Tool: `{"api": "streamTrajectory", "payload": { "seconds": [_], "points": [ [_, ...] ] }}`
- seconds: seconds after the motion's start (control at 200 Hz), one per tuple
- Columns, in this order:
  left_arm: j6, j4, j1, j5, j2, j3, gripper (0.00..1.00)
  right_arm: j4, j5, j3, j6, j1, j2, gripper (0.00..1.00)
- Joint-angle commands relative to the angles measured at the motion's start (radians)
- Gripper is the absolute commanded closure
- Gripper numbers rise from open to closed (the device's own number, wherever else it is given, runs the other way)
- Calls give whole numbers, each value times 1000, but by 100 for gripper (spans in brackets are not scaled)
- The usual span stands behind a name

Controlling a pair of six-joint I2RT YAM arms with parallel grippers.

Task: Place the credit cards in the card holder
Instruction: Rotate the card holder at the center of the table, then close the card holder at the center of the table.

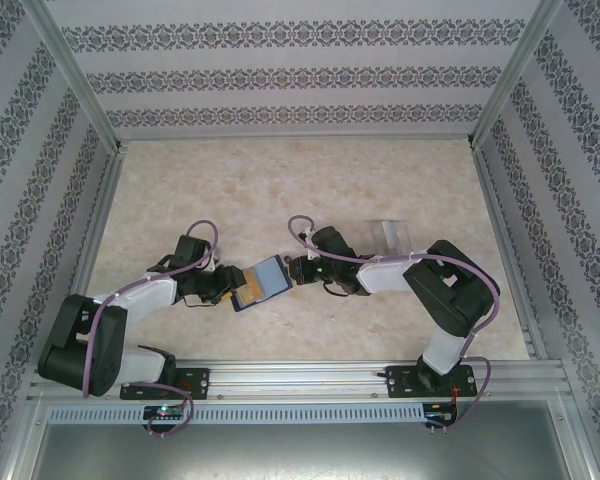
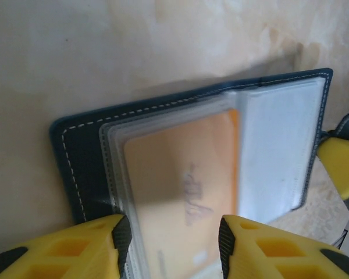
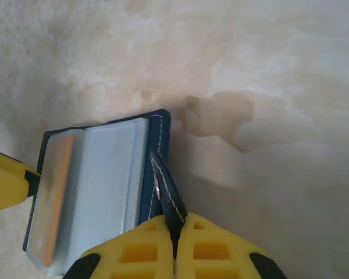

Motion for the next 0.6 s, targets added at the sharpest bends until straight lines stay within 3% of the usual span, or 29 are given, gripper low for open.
{"api": "streamTrajectory", "payload": {
  "seconds": [0.0, 0.2, 0.32, 0.595],
  "points": [
    [36, -12, -10, -45, 17, 28, 50, 52, 12, -17, 33, 6, -32, 94],
    [64, -160, -10, -172, -60, 63, 40, 48, 17, -24, 27, 4, -40, 94],
    [45, -178, -10, -239, -112, 43, 39, 46, 7, -18, 19, 5, -30, 94],
    [2, 0, -17, -43, 39, 21, 45, 63, -16, -3, 32, 20, -12, 94]
  ]
}}
